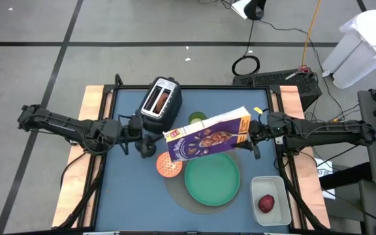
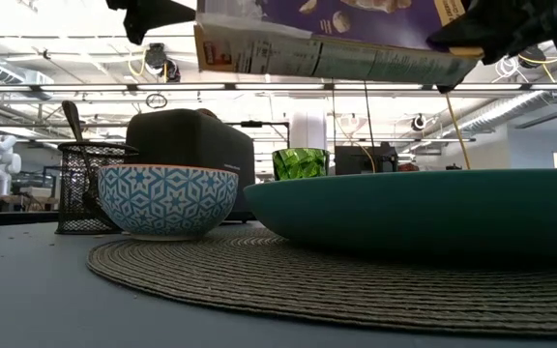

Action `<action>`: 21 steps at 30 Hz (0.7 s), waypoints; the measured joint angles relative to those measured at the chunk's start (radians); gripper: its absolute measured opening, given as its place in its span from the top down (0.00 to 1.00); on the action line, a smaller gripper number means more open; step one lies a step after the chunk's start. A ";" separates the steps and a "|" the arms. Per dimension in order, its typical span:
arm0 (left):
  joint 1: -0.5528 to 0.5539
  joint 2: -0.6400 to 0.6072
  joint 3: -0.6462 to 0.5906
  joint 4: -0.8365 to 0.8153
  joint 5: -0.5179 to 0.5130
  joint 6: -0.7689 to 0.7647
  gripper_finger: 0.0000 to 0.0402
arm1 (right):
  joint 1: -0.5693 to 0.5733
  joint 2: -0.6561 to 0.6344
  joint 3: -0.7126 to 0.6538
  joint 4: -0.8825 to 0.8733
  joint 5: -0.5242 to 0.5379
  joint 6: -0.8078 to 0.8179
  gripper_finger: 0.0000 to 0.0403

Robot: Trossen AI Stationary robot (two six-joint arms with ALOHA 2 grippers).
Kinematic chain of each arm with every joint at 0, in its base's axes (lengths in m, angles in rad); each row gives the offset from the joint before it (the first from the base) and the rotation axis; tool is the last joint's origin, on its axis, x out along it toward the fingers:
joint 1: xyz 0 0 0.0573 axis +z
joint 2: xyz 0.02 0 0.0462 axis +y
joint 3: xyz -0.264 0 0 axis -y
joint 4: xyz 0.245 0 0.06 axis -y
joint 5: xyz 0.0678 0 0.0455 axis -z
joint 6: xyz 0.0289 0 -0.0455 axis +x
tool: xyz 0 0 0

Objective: Arrange a breakfast setting
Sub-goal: Pour the cereal into the orange bowl

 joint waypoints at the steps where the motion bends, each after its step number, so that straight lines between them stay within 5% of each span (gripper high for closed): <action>1: -0.001 -0.001 0.000 -0.001 0.016 0.000 0.45 | 0.000 0.000 0.000 -0.004 0.000 0.001 0.55; 21: -0.001 -0.003 0.002 0.140 0.078 -0.028 0.45 | 0.000 0.000 0.000 -0.029 0.032 0.001 0.56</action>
